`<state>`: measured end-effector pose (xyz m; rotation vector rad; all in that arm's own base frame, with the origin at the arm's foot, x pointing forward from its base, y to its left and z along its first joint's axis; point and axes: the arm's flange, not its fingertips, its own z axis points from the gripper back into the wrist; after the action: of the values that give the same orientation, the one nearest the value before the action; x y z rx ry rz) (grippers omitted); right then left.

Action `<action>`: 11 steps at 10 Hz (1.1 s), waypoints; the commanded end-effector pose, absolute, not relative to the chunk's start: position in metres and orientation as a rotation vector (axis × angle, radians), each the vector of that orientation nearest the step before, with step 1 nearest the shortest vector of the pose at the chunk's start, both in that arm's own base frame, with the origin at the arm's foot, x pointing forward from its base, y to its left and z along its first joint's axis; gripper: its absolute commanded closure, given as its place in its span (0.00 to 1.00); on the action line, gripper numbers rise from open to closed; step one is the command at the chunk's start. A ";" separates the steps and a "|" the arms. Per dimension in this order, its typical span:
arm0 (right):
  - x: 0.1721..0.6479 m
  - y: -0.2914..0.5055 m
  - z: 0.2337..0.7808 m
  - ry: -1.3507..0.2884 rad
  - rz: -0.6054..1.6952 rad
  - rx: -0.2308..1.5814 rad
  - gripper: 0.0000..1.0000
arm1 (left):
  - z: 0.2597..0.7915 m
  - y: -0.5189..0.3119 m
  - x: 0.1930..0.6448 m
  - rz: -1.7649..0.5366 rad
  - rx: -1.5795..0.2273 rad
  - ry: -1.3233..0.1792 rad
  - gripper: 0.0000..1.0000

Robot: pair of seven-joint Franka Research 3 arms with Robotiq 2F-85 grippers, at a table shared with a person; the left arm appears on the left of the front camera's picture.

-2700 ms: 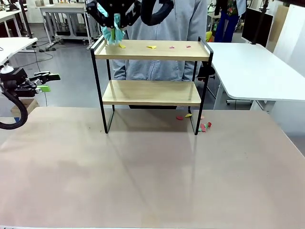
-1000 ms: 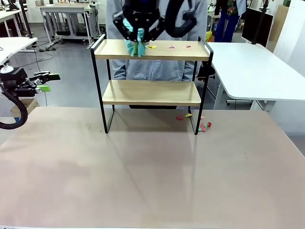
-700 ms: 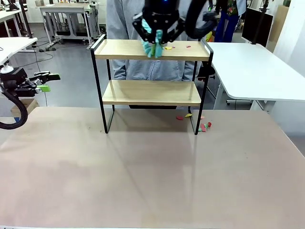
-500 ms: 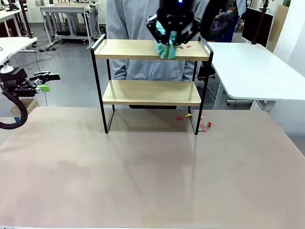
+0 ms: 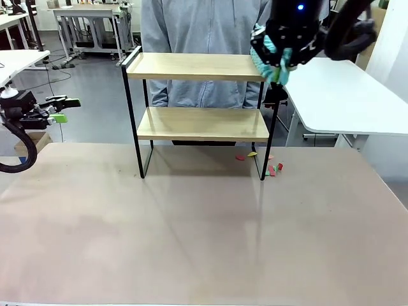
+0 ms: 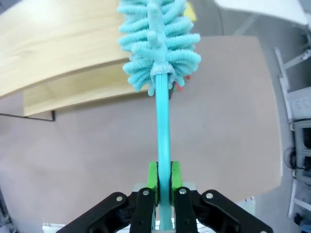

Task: Clean the shelf.
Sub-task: Clean the specific section of the Shelf indicated by the human with the Duster.

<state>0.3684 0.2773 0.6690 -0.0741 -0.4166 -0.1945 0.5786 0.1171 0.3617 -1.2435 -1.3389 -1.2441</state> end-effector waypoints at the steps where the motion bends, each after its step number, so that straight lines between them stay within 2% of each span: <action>1: 0.348 0.259 0.676 -0.468 -0.225 -0.074 0.87 | 0.365 0.116 0.577 -1.253 -1.239 -1.351 0.00; 3: 0.330 0.271 0.691 -0.593 -0.132 -0.019 0.87 | 0.365 0.116 0.577 -1.253 -1.239 -1.351 0.00; 4: 0.350 0.269 0.684 -0.469 -0.203 -0.071 0.87 | 0.365 0.116 0.577 -1.253 -1.239 -1.351 0.00; 6: 0.350 0.269 0.684 -0.469 -0.203 -0.071 0.87 | 0.365 0.116 0.577 -1.253 -1.239 -1.351 0.00; 11: 0.312 0.264 0.716 -0.611 -0.039 0.061 0.87 | 0.365 0.116 0.577 -1.253 -1.239 -1.351 0.00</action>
<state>0.3179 0.2774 0.7186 0.0002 -0.5929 -0.0955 0.5786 0.1170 0.3618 -1.2435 -1.3389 -1.2444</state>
